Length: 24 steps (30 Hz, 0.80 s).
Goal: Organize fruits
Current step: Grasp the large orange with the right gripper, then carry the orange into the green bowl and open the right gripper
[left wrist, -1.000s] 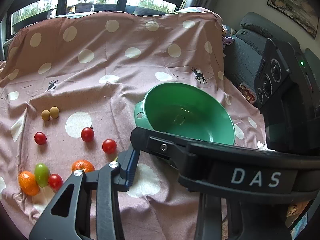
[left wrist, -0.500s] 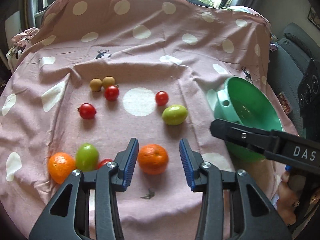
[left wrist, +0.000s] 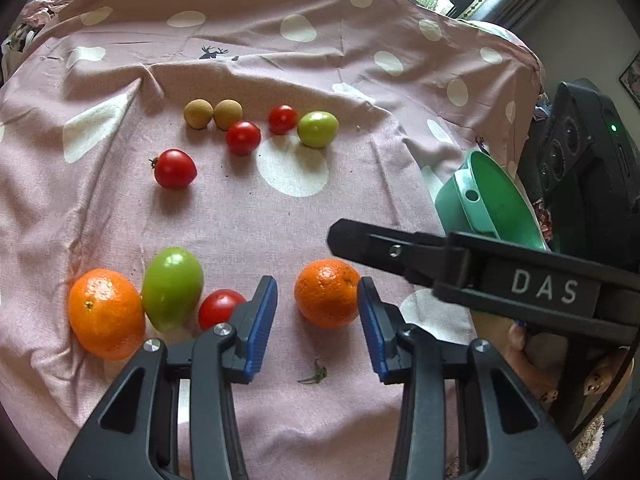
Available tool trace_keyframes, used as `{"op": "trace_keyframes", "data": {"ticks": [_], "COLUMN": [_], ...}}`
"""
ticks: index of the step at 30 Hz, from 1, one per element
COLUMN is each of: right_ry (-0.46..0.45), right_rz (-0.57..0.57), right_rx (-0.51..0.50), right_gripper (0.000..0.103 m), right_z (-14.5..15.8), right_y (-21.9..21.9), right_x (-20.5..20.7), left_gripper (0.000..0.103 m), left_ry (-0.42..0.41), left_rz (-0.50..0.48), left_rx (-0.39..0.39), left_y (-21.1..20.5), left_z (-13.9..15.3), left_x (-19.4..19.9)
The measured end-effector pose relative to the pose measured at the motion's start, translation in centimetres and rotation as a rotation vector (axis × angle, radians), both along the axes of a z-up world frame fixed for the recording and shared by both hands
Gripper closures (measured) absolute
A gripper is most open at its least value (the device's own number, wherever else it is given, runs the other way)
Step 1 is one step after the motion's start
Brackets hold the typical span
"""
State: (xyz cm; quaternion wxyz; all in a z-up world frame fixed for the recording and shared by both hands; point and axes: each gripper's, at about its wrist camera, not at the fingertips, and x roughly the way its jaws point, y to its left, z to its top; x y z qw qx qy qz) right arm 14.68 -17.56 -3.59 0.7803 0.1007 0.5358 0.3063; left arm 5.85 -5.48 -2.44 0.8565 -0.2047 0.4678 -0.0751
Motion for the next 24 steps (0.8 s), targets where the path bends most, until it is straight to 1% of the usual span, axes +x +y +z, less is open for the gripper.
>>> {"op": "trace_keyframes", "data": {"ticks": [3,6,11,15,17,24], "right_ry": [0.041,0.05,0.084,0.087,0.079,0.086], "right_rz": [0.01,-0.002,0.018,0.018,0.022,0.016], "right_rx": [0.019,0.021,0.043,0.044,0.045,0.066], "right_gripper": [0.059,0.059,0.059,0.059,0.059,0.059], "right_z": [-1.1,-1.4,-2.1,-2.5,-2.5,-2.7], "right_y": [-0.1,-0.5,-0.5,-0.3,-0.2,-0.4], "right_x": [-0.2,-0.4,-0.5,-0.3,-0.3,-0.3], "left_gripper": [0.063,0.063,0.063,0.063,0.061,0.063], "left_ry": [0.012,0.019,0.013,0.008,0.003,-0.014], "left_rz": [-0.01,-0.017,-0.014,-0.008,-0.008,-0.008], "left_rx": [0.0,-0.002,-0.006,-0.03,-0.029,-0.029], "left_y": [-0.6,-0.9,-0.9,-0.5,-0.4,-0.6], "left_z": [-0.5,-1.0,-1.4,-1.5,-1.6,-1.4], "left_x": [0.2,0.4,0.8,1.0,1.1,1.0]}}
